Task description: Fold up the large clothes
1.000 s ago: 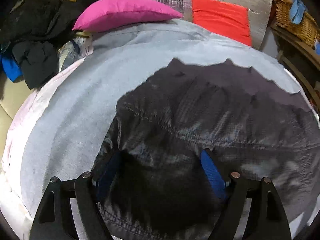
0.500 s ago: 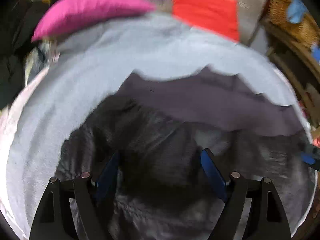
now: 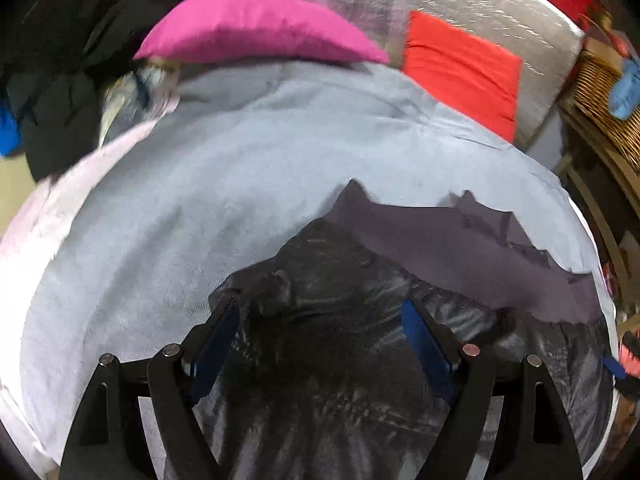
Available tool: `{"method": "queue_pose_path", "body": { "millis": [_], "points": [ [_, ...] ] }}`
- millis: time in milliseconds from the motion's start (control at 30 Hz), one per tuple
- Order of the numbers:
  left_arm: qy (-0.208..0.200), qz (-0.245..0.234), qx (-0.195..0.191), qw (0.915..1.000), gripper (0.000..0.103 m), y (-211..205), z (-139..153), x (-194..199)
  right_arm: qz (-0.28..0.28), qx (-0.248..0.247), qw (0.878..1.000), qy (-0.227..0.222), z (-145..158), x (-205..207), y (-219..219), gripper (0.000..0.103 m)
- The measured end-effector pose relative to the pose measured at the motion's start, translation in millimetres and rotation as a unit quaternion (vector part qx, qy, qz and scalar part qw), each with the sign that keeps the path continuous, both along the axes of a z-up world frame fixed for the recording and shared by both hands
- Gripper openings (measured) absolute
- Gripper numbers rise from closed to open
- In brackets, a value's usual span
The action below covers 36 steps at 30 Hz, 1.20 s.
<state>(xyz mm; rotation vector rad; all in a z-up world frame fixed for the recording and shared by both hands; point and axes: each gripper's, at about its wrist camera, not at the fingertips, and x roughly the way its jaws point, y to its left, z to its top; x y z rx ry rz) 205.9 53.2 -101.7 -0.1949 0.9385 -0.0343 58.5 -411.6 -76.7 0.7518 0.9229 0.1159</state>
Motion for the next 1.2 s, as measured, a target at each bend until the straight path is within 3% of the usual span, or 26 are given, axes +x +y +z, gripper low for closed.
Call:
{"method": "queue_pose_path", "body": {
  "millis": [133,233,333,400,500,567,667,767,967,1100,1200],
  "points": [
    [0.004,-0.065,0.001,0.9979,0.083,-31.1,-0.7,4.8,0.07,0.0,0.998,0.004,5.3,15.5,46.2,0.079],
    [0.023,-0.059,0.035,0.9974,0.083,-38.5,-16.6,20.5,0.11,-0.004,0.994,0.024,-7.1,35.8,63.0,0.079],
    [0.063,-0.034,0.042,0.9965,0.083,-20.6,-45.1,42.4,0.077,-0.001,0.996,0.034,-18.7,46.0,38.3,0.079],
    [0.063,-0.011,0.049,0.9967,0.086,-9.4,-53.7,45.8,0.03,0.006,0.999,0.042,-29.0,51.8,7.3,0.079],
    [0.073,0.008,-0.009,0.9973,0.088,8.9,-60.8,46.5,-0.028,0.016,0.999,0.043,-40.4,51.6,-28.4,0.078],
    [0.07,0.007,0.008,0.9975,0.088,5.8,-55.8,43.5,-0.044,0.023,0.998,0.041,-41.4,47.7,-35.1,0.078],
    [0.052,0.02,0.035,0.9979,0.088,4.4,-41.7,29.6,-0.037,-0.036,0.998,0.036,-23.5,37.0,-19.2,0.079],
    [0.026,0.028,0.043,0.9983,0.088,7.1,-22.2,9.4,-0.002,-0.081,0.997,0.003,6.1,16.9,6.7,0.079],
    [-0.025,0.011,0.05,0.9984,0.088,-2.2,14.8,-33.7,0.069,-0.091,0.992,-0.046,47.1,-30.7,69.4,0.08],
    [-0.049,-0.005,0.048,0.9976,0.088,-14.3,33.4,-67.4,0.119,-0.092,0.988,-0.041,32.7,-42.4,116.4,0.081],
    [-0.062,-0.013,0.046,0.997,0.088,-18.9,42.4,-89.1,0.129,-0.095,0.987,-0.003,0.0,-40.2,123.1,0.081]
  ]
}}
